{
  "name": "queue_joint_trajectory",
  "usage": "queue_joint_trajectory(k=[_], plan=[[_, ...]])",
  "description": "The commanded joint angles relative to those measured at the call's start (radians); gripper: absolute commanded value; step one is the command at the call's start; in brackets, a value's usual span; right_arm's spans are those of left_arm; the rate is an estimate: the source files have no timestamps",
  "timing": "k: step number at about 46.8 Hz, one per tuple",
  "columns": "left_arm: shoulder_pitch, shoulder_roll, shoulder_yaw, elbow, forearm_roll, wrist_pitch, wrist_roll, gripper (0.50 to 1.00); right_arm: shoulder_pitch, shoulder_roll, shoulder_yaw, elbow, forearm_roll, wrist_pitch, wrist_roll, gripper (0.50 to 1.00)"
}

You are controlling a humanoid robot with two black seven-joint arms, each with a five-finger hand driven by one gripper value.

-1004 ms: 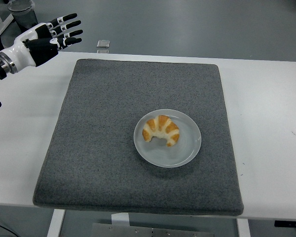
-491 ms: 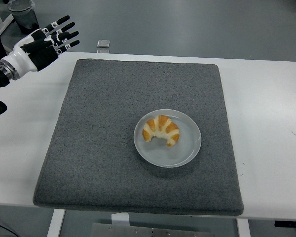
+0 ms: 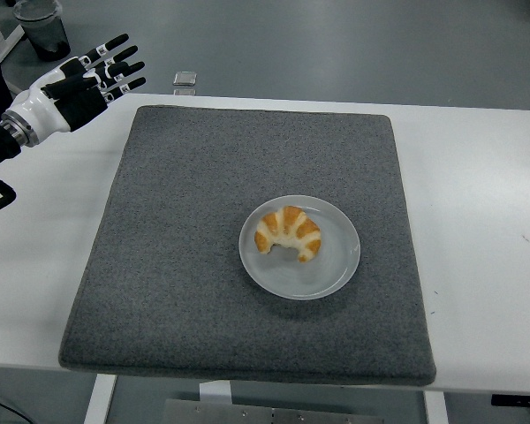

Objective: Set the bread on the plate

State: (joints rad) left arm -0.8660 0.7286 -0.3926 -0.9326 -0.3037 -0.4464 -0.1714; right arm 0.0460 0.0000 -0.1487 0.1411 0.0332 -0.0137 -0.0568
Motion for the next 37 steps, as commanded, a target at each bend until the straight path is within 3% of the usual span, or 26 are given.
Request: queue_joint_trajectory(k=[1,37], plan=[[0.004,0.000,0.000,0.000,0.000,0.000,0.000,1.000,0.000,0.000,0.000,0.000,-0.001,0.000,0.000,0.932],[0.012,0.002,-0.002,0.000,-0.005,0.000,0.000,1.000,-0.008,0.000,0.001,0.000,0.002,-0.003,-0.003,0.930]])
